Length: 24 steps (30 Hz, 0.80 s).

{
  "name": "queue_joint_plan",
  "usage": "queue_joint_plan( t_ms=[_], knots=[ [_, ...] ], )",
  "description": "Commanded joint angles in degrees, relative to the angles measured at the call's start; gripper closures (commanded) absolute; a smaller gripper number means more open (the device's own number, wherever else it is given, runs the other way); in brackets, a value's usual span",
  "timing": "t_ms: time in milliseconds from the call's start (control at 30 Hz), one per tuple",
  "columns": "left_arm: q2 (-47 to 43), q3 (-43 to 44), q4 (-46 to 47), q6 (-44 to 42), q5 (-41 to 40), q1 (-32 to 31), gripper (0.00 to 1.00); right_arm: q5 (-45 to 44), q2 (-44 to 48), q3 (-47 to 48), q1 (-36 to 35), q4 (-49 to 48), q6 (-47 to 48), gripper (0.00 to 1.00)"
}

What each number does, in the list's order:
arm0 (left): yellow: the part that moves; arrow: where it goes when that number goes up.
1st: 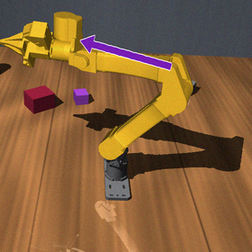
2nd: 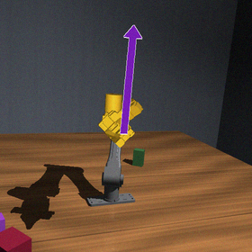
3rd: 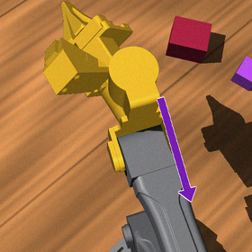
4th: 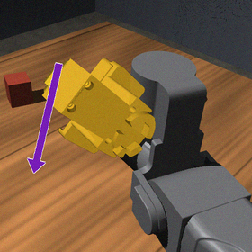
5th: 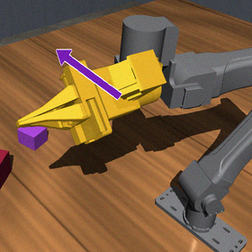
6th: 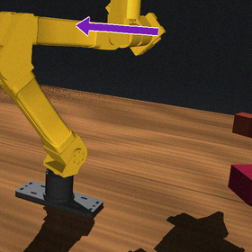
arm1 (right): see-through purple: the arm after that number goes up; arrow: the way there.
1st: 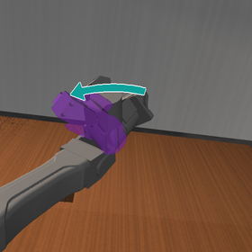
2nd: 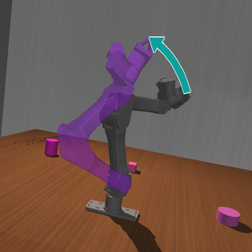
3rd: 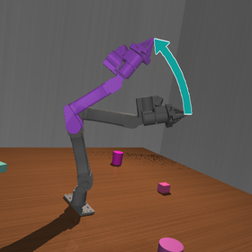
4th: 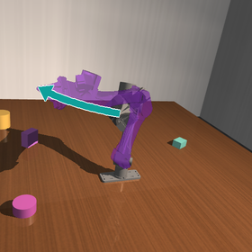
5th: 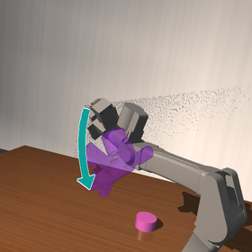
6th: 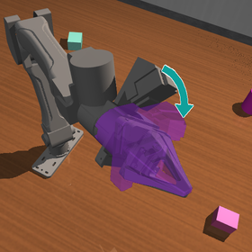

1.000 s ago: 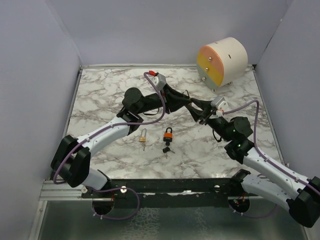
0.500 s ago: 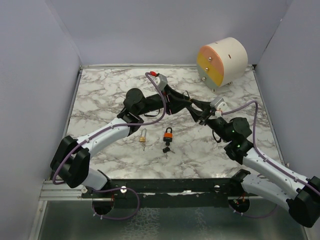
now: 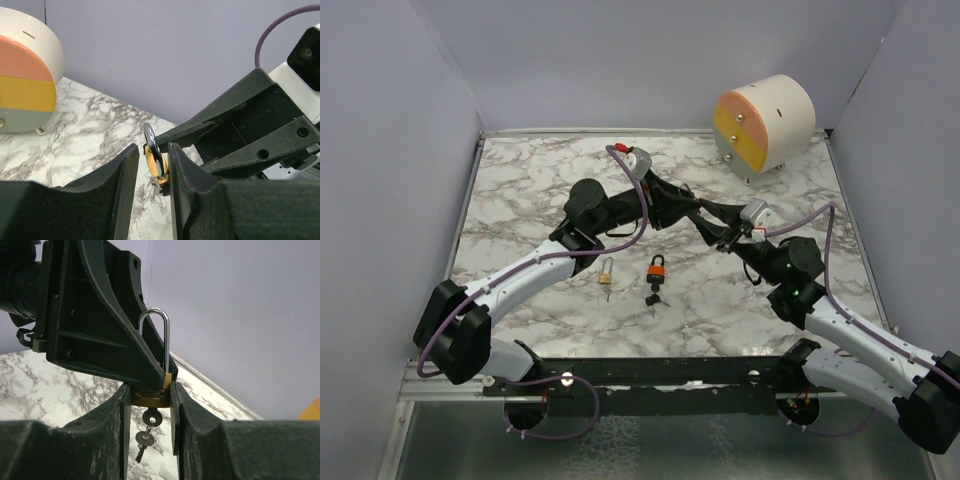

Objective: Lock with the key
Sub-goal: Lock the lock.

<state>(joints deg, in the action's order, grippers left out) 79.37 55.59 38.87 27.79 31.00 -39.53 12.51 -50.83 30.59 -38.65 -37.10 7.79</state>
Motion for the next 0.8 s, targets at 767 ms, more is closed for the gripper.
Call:
queue_joint_plan(
  t_ms=[767],
  knots=[
    [-10.57, -0.36, -11.01, -6.35, -21.35, 1.16, 0.65, -0.61, -3.1, 1.01, -1.6, -6.93, 1.07, 0.99]
  ],
)
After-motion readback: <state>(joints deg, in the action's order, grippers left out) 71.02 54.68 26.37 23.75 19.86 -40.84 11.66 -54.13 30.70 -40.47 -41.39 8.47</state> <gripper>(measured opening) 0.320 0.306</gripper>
